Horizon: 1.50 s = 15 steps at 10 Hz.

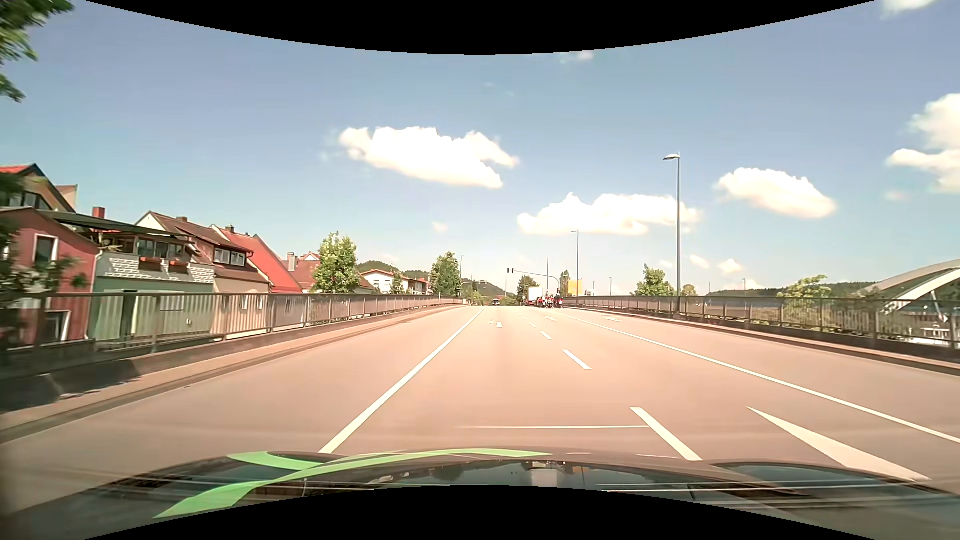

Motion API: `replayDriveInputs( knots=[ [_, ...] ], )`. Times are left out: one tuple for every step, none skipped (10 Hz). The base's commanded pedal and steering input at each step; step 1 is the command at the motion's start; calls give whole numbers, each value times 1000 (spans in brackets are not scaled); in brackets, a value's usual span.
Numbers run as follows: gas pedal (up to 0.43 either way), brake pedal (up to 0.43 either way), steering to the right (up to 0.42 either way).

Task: Follow the waypoints while adhering to traffic rules and regulations

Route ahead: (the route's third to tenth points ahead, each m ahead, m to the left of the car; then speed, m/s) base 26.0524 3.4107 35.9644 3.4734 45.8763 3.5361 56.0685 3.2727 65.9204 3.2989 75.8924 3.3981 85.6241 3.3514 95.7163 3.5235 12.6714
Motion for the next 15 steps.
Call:
replayDriveInputs(
  knots=[
    [87, 0, -3],
    [47, 0, -3],
    [39, 0, -3],
    [39, 0, -3],
    [28, 0, -3],
    [20, 0, -3],
    [20, 0, -3],
    [20, 0, -3],
    [20, 0, -3],
    [0, 0, -3],
    [0, 0, -3],
    [0, 0, -3],
    [0, 0, -3],
    [0, 0, -3],
    [0, 0, -3]
  ],
)
